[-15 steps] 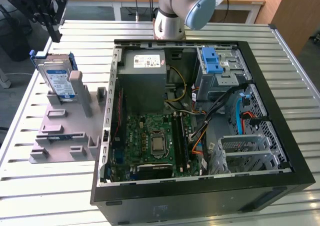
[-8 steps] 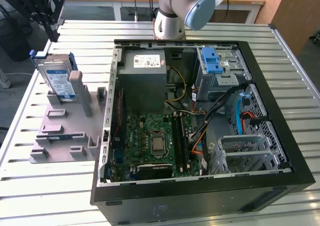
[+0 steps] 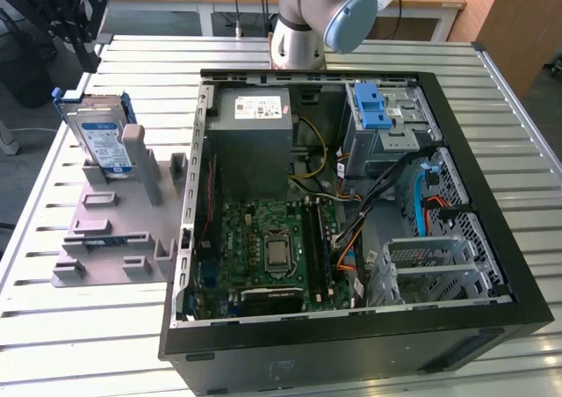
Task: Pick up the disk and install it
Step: 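Reach for the disk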
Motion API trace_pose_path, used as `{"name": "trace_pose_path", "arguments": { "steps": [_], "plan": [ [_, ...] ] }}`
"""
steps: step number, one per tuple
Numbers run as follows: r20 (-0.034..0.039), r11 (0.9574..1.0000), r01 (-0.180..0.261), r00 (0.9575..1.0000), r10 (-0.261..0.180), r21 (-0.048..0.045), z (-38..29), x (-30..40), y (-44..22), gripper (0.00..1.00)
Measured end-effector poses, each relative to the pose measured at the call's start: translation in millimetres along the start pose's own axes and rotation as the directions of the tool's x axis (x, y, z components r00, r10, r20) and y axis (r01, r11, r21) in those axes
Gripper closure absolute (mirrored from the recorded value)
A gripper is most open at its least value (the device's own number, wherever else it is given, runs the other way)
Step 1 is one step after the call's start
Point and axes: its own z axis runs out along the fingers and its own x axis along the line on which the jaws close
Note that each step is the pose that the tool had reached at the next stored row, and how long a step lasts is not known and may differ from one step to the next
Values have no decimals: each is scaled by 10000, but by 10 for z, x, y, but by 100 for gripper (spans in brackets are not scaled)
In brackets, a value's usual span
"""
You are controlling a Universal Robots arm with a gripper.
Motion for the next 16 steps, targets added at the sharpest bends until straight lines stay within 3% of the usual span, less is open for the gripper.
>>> {"name": "trace_pose_path", "arguments": {
  "steps": [8,16],
  "plan": [
    [0,10000,0,10000,0,1,10,157,53,89],
    [0,10000,0,10000,0,0,23,355,41,89]
  ]
}}
